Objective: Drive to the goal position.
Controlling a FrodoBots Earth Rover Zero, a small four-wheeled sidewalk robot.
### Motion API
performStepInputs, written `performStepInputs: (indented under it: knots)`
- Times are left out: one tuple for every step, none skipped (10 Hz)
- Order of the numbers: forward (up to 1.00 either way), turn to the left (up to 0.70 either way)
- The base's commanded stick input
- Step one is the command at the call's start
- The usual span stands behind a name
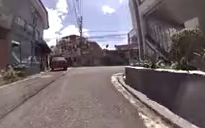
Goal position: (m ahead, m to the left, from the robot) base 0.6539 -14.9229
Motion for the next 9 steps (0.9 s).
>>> performStepInputs:
  knots:
    - [0.85, 0.00]
    - [0.85, 0.00]
    - [0.85, 0.00]
    - [0.85, 0.00]
    - [0.85, 0.00]
    - [0.85, 0.00]
    - [0.85, 0.00]
    - [0.85, 0.00]
    - [0.85, 0.00]
